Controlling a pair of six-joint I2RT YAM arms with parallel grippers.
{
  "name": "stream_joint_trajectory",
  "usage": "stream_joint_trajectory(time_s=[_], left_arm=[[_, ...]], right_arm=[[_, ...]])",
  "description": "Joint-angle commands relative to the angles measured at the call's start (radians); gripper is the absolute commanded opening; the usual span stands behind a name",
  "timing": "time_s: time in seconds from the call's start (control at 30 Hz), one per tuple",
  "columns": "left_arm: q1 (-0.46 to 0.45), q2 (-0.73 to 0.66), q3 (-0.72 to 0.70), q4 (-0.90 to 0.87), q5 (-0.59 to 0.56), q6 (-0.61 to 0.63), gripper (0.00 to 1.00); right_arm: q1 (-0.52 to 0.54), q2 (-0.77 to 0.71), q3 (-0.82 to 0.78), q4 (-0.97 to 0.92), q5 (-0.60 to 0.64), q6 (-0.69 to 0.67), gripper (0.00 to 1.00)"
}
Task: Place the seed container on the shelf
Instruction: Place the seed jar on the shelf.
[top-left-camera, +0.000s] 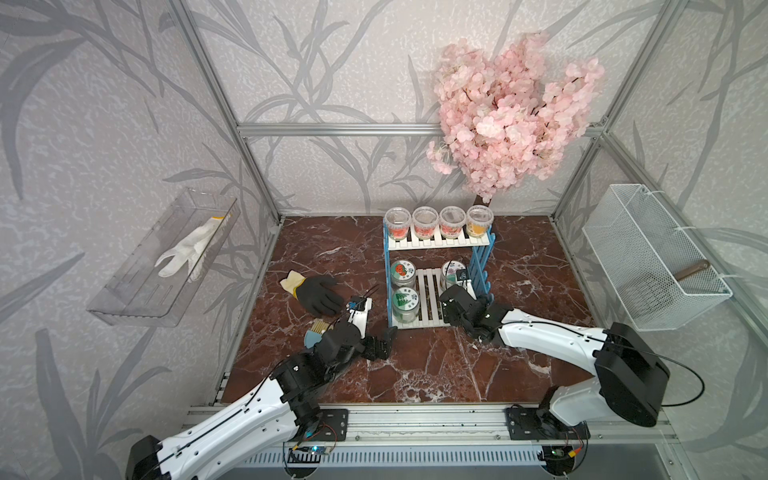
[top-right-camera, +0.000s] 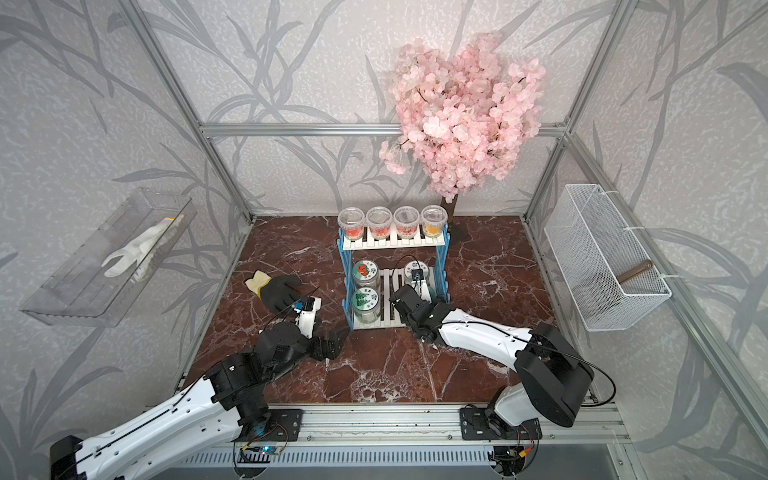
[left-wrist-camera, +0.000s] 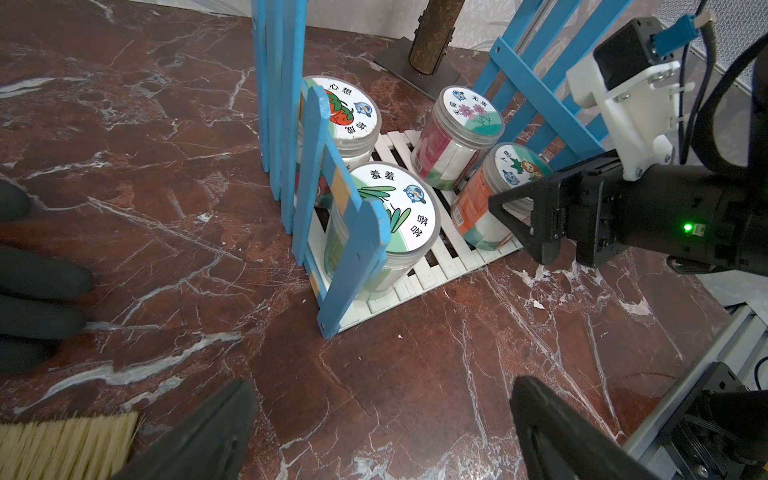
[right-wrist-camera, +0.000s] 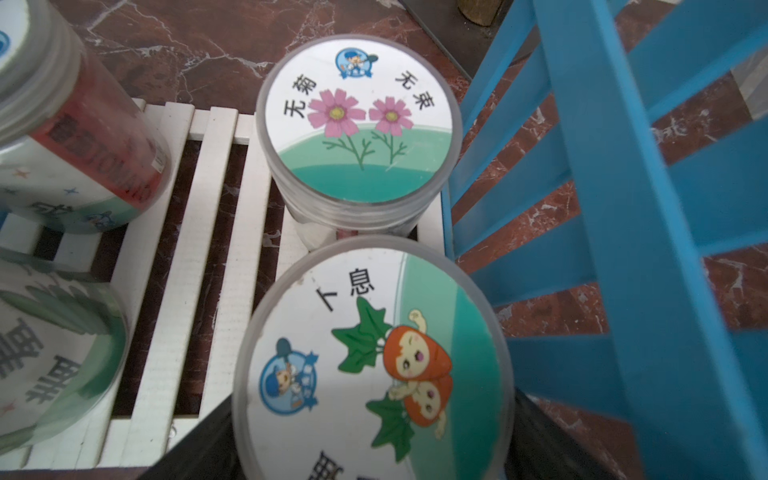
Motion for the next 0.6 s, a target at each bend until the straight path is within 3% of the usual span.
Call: stream_joint_trajectory(time_s=[0.0, 0.37, 0.57], left_arm=[[0.004, 0.003, -0.004, -0.004, -0.002, -0.002, 1.00], [0.004, 0.006, 0.005, -0.006, -0.003, 0.002, 1.00], [0.004, 0.007, 0.011, -0.009, -0.009, 0.011, 1.00]], right_arm=[[-0.005, -0.008, -0.009, -0.001, 0.006, 0.011, 0.92], [-0.005, -0.067, -0.003, -0.043, 0.029, -0.001, 0.99], [-0.005, -0.129, -0.039, -0.010, -0.034, -0.036, 0.99]])
